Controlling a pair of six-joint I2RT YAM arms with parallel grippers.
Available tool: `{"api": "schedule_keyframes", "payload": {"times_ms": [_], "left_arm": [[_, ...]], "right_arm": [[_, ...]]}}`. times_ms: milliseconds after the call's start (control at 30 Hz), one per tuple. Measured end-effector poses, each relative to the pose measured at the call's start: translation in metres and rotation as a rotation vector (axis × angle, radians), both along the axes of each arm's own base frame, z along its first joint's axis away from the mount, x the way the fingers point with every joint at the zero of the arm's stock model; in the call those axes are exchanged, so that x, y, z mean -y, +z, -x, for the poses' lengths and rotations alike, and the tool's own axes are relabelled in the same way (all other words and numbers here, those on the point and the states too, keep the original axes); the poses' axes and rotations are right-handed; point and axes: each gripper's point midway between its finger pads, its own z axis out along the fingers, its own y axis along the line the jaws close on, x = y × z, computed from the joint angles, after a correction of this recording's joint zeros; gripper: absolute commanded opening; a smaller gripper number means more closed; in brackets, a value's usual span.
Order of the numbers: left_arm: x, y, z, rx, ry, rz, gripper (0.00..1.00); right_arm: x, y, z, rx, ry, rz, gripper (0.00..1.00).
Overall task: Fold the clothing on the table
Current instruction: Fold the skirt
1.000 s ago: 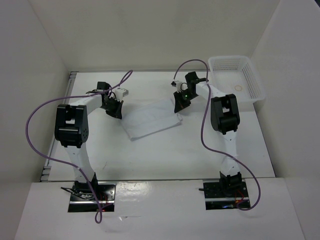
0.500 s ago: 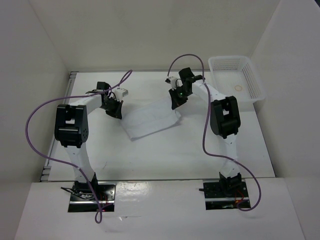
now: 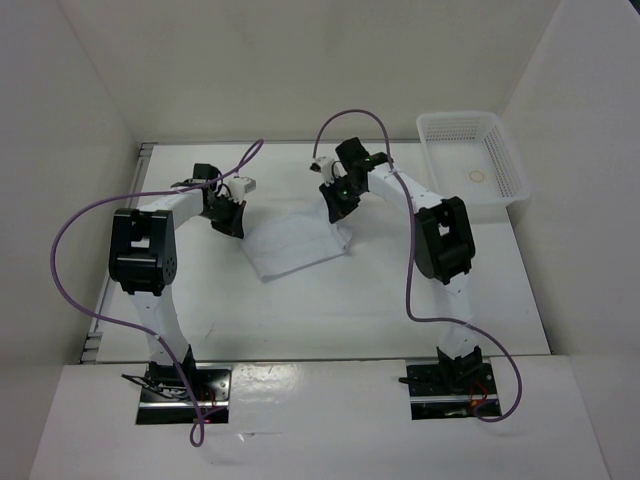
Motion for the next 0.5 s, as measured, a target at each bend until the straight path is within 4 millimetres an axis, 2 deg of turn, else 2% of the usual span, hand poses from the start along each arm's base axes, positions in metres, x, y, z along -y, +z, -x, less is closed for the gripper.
{"api": "schedule_keyframes", "payload": {"times_ms": [133, 233, 500], "left_arm": [[0.0, 0.0, 0.0, 0.0, 0.0, 0.001, 0.0], [0.0, 0.0, 0.0, -0.001, 0.0, 0.002, 0.0], [0.001, 0.0, 0.001, -0.007, 0.0, 0.007, 0.0]], "right_arm": [[-0.019, 0.002, 0.013, 0.006, 0.045, 0.018, 0.0], [-0.033, 0.01, 0.018, 0.021, 0.072, 0.016, 0.0], [-0.054, 0.04, 0.015, 0.082, 0.103, -0.007, 0.0]]}}
